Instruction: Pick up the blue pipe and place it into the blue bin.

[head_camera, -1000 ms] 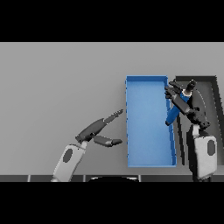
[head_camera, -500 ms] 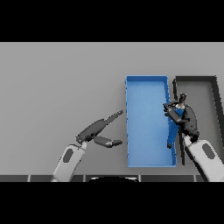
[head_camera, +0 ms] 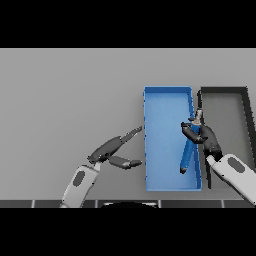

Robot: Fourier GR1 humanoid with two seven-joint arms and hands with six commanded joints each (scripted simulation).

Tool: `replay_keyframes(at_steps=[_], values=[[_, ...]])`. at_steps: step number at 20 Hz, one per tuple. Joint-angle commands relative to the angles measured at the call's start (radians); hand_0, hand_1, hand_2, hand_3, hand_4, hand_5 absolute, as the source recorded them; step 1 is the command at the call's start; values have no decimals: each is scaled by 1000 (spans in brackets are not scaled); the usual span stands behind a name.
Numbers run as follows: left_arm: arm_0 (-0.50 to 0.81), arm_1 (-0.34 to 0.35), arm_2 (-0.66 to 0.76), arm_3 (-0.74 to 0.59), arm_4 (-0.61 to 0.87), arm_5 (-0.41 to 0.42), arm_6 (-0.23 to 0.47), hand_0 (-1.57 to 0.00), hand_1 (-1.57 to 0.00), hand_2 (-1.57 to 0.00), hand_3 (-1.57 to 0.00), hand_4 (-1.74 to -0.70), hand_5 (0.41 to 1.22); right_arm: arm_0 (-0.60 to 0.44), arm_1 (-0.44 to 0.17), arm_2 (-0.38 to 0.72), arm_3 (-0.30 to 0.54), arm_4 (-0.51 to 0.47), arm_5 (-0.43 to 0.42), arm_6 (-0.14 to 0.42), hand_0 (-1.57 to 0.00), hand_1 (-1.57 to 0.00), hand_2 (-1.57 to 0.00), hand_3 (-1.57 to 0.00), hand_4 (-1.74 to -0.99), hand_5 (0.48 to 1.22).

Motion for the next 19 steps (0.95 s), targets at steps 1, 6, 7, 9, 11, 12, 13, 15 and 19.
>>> replay_keyframes(at_steps=[1,6,7,9,11,12,13,15,19], values=[[3,1,1,-3,2,0,0,1,1,1,1,-886,428,-10,-3,25,9,-16,-3,0,-156,-143,-143,-84,-1083,934],[7,6,2,-9,-1,3,-2,1,1,1,1,-885,428,-129,-69,212,38,-93,-21,0,-51,-46,-46,-27,-1051,787],[-1,10,9,-4,-2,3,-6,1,1,1,1,-886,428,-138,-70,216,49,-97,-22,0,-40,-37,-37,-21,-1046,759],[15,16,4,-5,-4,0,-21,1,1,1,1,-887,429,-163,-71,251,43,-106,-34,0,-25,-23,-23,-13,-1036,713],[5,12,7,-1,-2,2,-18,1,1,1,1,-888,429,-173,-73,260,60,-110,-29,-4,-16,-14,-14,-8,-1030,682],[3,8,3,-1,-6,4,-16,1,1,1,1,-887,431,-176,-64,261,65,-109,-31,-8,-13,-11,-11,-6,-1022,672],[5,7,2,-3,-10,8,-12,1,1,1,1,-886,431,-182,-69,262,60,-110,-24,-1,-10,-9,-9,-5,-1020,666],[-1,12,12,2,-5,6,-8,1,1,1,1,-885,431,-186,-59,266,70,-109,-20,-4,-6,-5,-5,-3,-1022,661],[-5,2,6,2,-4,7,-11,1,1,1,1,-885,431,-192,-65,267,79,-119,-5,-5,-6,-5,-5,-3,-1022,643]])
